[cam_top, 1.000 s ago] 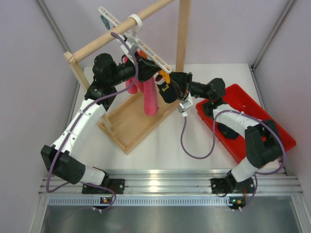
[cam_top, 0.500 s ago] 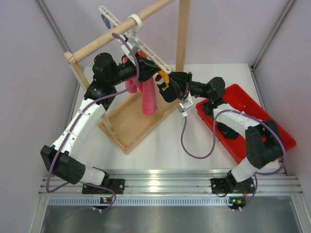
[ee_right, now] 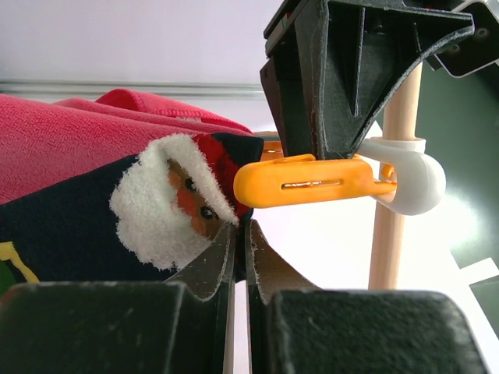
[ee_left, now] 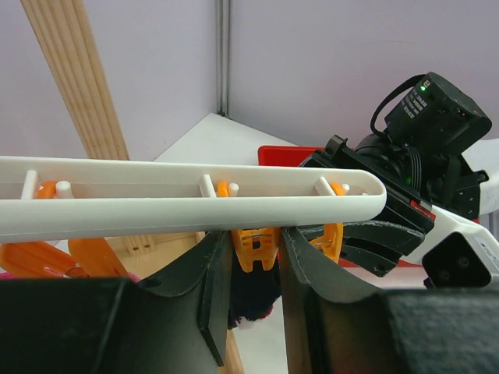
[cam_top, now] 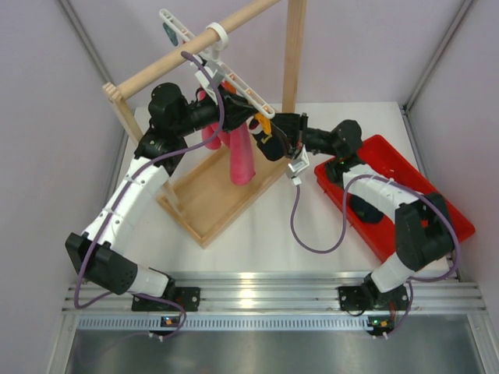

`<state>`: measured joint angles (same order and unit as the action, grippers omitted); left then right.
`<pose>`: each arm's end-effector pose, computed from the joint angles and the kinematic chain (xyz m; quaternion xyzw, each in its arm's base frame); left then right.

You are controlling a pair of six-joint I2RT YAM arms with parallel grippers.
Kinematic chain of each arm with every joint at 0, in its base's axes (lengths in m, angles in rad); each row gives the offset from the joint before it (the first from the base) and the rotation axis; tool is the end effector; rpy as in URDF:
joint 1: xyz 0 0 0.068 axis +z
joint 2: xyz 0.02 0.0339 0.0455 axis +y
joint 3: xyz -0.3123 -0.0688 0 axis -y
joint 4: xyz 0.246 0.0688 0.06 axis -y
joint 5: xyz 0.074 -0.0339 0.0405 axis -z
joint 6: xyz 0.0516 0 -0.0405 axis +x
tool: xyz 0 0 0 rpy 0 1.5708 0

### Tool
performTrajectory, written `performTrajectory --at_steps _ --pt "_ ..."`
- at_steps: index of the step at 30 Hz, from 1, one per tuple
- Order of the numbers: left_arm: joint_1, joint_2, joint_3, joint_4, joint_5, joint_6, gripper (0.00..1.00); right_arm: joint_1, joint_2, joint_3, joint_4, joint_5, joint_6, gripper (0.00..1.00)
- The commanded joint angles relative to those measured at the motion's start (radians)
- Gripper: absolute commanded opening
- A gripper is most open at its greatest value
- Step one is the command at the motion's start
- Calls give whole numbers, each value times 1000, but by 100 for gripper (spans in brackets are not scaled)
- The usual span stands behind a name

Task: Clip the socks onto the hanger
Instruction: Clamp the sock onto the hanger.

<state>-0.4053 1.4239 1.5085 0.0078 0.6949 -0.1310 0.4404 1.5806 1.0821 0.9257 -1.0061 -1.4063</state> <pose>0.2879 -0.1595 0.5135 0.3359 0.5931 -0.4053 0.6092 0.3073 0.1930 0.4030 -0.6227 -0.0374 -0.1111 0.7736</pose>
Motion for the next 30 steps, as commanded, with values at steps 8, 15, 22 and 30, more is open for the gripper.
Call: performTrajectory --at_steps 8,15,22,30 --pt "-27 56 -18 -269 207 -25 0 -11 -42 47 -83 -55 -62 0" --pt "-27 53 -19 -289 178 -1 0 -14 -42 58 -61 -45 -26 0" --pt "-27 49 -14 -299 114 28 0 -23 -56 41 -16 -72 24 0" --pt "-27 43 -21 -293 117 31 0 -42 -83 19 -18 -112 49 0"
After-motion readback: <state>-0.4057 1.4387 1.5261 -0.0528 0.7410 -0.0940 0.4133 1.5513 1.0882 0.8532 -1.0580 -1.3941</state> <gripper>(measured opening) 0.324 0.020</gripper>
